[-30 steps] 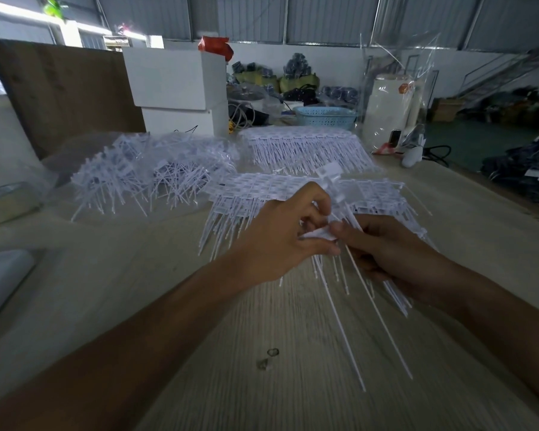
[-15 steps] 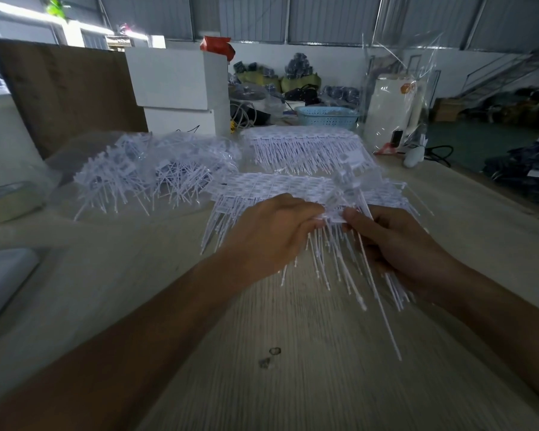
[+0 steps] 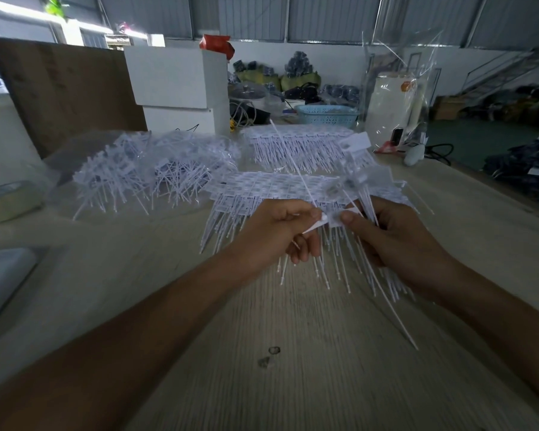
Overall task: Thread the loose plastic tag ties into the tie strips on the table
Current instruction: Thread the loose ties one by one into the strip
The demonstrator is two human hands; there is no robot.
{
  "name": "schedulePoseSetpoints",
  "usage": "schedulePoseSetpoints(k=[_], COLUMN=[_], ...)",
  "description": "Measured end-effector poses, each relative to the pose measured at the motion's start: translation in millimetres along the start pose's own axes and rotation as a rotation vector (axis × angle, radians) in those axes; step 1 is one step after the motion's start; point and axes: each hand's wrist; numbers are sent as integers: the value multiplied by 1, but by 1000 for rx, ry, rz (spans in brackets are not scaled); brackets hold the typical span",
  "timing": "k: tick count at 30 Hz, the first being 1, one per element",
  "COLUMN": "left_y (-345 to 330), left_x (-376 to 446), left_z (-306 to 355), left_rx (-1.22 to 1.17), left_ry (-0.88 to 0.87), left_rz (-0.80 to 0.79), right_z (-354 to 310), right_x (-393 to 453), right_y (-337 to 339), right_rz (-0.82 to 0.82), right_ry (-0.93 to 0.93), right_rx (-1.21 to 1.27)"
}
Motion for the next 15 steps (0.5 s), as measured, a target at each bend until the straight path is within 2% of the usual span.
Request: schedulePoseSetpoints(k=[5,8,15], left_y=[1,2,1], left_x=[2,2,-2], left_z=[1,5,13], left_rx=[-189,-222,-221], left_ry=[137,109,-33], left_rz=[124,176,19], right_z=[1,0,-6], right_x=[-2,-3,-2], right_y=[-1,-2,0], right_rz=[-35,-52,-12], right_ry=[20,46,-18], right_rx=[10,-1,172])
Point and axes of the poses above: each hand's wrist, its own x-axis towards the middle knuckle, its own y-axis out of the back of the hand, z = x × y, and after that the axes turned 4 degrees about -x, right-handed
